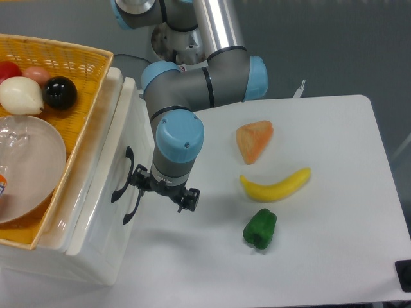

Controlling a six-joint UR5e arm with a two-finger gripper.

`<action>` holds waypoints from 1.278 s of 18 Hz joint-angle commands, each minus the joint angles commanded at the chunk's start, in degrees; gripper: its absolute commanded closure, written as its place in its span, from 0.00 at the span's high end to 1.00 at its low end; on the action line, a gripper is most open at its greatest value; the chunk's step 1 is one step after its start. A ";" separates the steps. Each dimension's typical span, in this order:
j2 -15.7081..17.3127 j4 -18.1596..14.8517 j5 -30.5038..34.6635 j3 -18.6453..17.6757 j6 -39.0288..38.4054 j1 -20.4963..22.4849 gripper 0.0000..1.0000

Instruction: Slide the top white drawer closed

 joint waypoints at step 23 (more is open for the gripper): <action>1.93 0.09 3.58 -0.26 24.81 8.35 1.00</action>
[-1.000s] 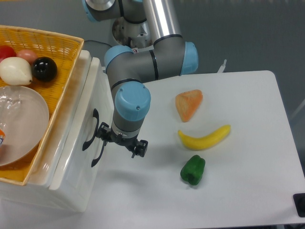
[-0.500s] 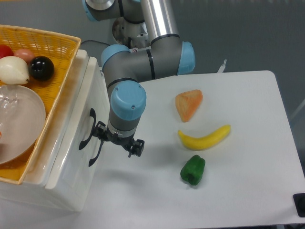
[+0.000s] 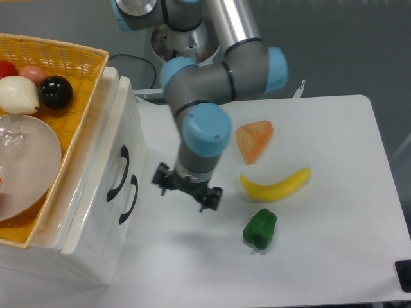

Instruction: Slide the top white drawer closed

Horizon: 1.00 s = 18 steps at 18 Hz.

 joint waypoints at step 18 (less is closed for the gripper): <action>4.93 0.00 11.28 -1.49 39.79 7.13 1.00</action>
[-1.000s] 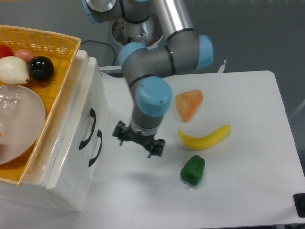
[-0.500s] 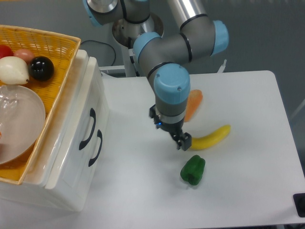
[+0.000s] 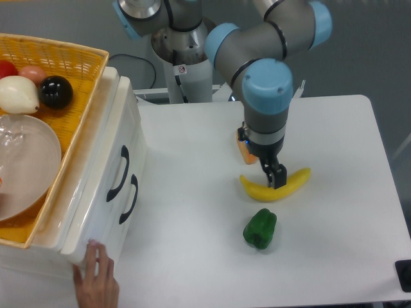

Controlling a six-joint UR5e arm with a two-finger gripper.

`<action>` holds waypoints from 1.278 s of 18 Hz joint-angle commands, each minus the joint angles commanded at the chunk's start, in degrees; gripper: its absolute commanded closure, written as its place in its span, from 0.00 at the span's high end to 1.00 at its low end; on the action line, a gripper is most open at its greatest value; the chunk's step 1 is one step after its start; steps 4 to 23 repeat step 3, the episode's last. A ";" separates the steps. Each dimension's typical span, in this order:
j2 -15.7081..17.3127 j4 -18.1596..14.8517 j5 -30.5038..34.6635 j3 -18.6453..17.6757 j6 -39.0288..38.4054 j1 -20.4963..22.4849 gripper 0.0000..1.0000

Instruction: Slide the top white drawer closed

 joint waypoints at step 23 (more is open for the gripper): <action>0.61 -0.09 0.00 -0.88 0.00 0.08 1.00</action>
